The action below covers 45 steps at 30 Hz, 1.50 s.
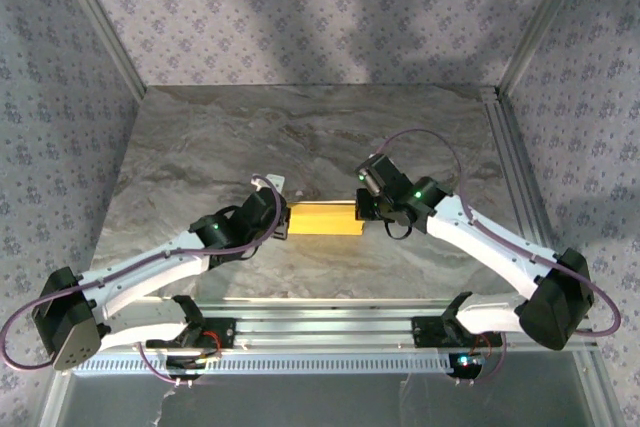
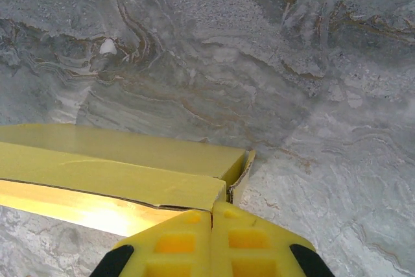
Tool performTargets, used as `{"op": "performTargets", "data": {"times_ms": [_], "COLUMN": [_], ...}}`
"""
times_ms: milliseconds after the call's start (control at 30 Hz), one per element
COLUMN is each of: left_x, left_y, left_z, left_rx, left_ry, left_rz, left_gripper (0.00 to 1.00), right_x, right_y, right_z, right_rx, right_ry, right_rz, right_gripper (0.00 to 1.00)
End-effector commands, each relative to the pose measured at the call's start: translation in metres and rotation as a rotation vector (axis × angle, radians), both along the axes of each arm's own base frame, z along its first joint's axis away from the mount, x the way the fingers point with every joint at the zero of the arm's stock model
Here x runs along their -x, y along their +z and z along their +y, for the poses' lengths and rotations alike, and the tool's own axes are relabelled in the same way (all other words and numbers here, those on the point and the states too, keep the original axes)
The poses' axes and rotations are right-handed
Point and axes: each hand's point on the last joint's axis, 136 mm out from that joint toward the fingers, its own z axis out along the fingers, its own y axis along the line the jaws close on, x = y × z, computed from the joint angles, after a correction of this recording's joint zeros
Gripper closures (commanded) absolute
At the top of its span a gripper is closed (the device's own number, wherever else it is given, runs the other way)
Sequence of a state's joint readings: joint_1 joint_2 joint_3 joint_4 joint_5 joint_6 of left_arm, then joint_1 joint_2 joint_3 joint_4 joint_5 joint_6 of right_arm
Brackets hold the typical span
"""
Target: Fold the paper box
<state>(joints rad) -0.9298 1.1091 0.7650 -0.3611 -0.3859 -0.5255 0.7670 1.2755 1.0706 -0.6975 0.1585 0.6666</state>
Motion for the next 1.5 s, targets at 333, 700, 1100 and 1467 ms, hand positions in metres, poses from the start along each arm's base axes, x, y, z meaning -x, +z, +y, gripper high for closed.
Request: {"op": "performTargets", "data": {"times_ms": [333,700,1100,1467], "left_x": [0.006,0.005,0.008,0.009], "left_y": [-0.003,-0.008,-0.021,-0.032], "left_z": [-0.013,-0.011,-0.012,-0.007], "left_rx": [0.015,0.013,-0.032,-0.066], "left_ry": [-0.032,-0.008,-0.006,0.012], "left_rz": [0.042,0.026,-0.022,-0.061], "left_gripper": [1.0,1.0,1.0,1.0], "right_x": [-0.001,0.009,0.017,0.023], "right_y": [-0.008,-0.02,-0.056,-0.066], "right_z": [0.015,0.012,0.01,0.002], "right_rx": [-0.039,-0.024,0.047,0.088], "right_ry": [0.047,0.135,0.151,0.149], "right_rz": [-0.126,-0.224,-0.208,-0.206], "right_gripper": [1.0,1.0,1.0,1.0]}}
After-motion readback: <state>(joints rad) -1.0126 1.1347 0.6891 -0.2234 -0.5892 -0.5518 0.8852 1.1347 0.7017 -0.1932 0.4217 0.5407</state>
